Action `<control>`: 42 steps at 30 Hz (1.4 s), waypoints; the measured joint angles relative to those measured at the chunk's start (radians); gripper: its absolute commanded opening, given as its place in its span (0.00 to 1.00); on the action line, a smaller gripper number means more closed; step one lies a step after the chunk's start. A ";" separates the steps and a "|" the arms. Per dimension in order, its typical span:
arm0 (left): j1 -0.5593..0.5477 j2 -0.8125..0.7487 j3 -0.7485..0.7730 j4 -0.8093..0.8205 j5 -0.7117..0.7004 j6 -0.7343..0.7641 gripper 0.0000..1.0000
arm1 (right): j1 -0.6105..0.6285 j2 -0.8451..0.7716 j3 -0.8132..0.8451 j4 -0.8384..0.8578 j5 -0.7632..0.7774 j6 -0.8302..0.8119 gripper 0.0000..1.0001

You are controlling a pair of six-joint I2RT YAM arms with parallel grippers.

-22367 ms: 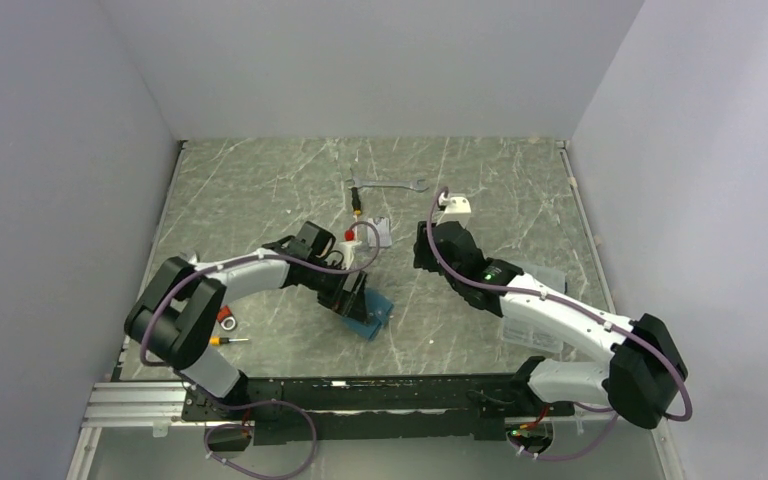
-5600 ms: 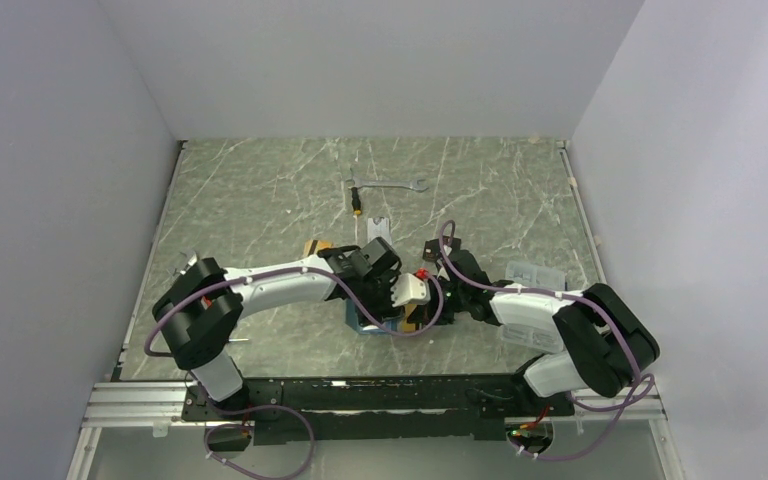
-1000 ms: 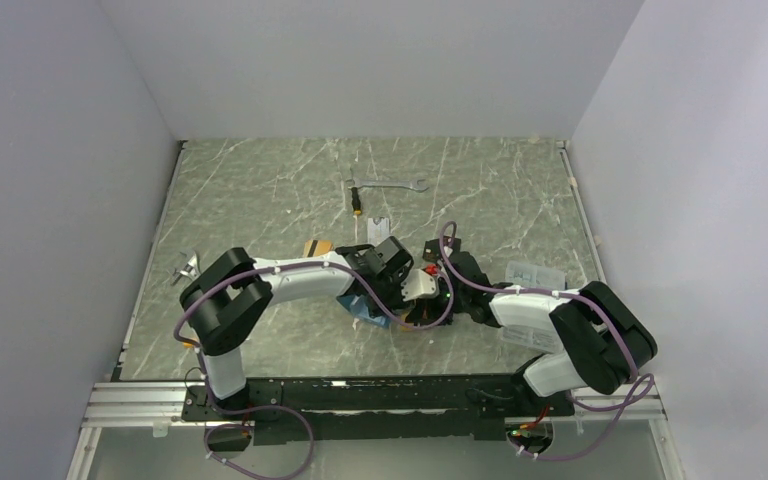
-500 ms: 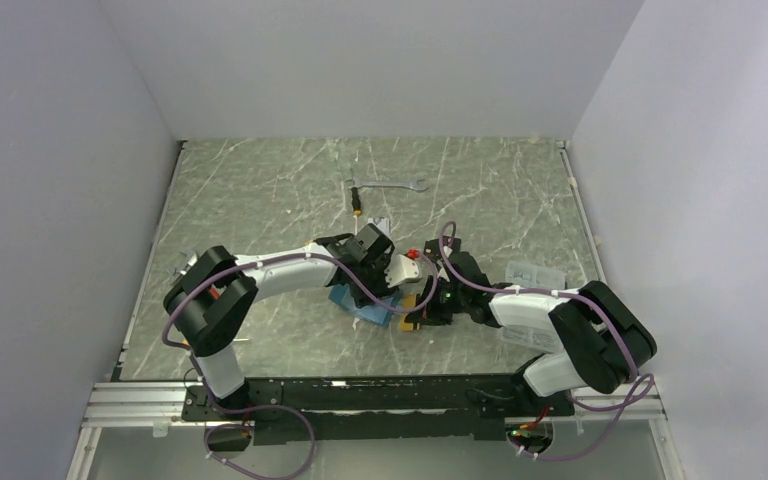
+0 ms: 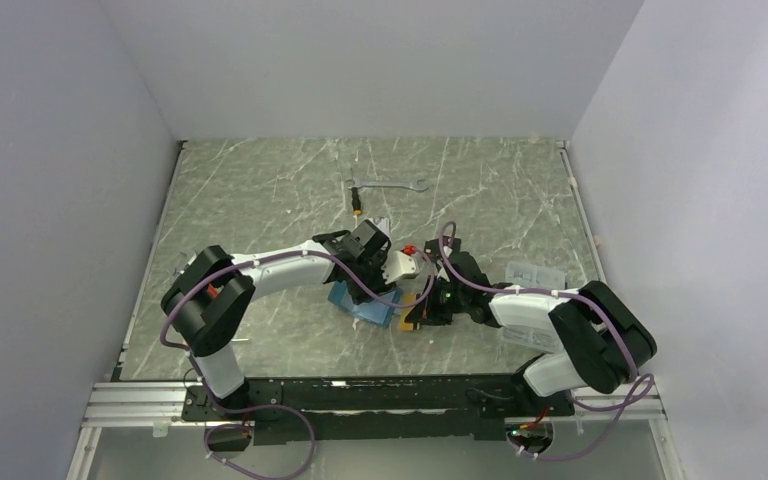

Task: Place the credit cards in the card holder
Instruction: Open the card holder at the center of the board.

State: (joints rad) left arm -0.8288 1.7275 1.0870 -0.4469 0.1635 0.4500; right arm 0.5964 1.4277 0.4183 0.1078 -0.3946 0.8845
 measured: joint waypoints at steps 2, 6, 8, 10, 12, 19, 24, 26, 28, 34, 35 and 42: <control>0.002 0.000 0.000 0.000 -0.006 0.001 0.49 | 0.000 0.000 0.000 0.000 0.000 0.000 0.00; 0.023 -0.003 0.000 0.001 -0.026 0.002 0.48 | 0.000 -0.001 0.000 0.000 0.000 0.000 0.00; 0.046 -0.008 0.000 0.000 -0.031 0.002 0.48 | 0.000 -0.001 0.000 0.000 0.000 0.000 0.00; 0.066 -0.017 -0.001 -0.002 -0.037 0.002 0.48 | 0.000 0.000 0.000 0.000 0.000 0.000 0.00; 0.087 -0.031 -0.007 -0.003 -0.042 0.002 0.48 | 0.000 0.005 0.000 0.000 0.000 0.001 0.00; 0.126 -0.063 -0.039 -0.003 -0.047 0.002 0.48 | 0.000 0.005 0.000 0.000 0.000 0.002 0.00; 0.135 -0.063 -0.055 -0.003 -0.047 0.002 0.47 | 0.000 -0.006 0.000 0.000 0.001 0.003 0.00; 0.140 -0.063 -0.060 -0.002 -0.046 0.002 0.47 | 0.006 -0.020 0.000 -0.006 0.013 0.003 0.00; 0.145 -0.063 -0.066 -0.002 -0.043 0.002 0.46 | 0.015 -0.042 0.004 -0.032 0.038 -0.001 0.00; 0.178 -0.064 -0.084 -0.006 -0.006 -0.003 0.45 | 0.027 -0.104 0.034 -0.153 0.104 -0.022 0.00; 0.181 -0.065 -0.084 -0.007 0.002 -0.003 0.45 | 0.032 -0.110 0.040 -0.171 0.112 -0.028 0.00; 0.188 -0.079 -0.088 -0.005 0.032 -0.003 0.44 | 0.097 -0.116 0.089 -0.216 0.143 -0.071 0.00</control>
State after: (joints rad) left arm -0.6403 1.6482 0.9993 -0.4519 0.1955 0.4473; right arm 0.6930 1.3113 0.5068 -0.1085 -0.2516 0.8131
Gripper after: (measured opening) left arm 0.443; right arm 0.008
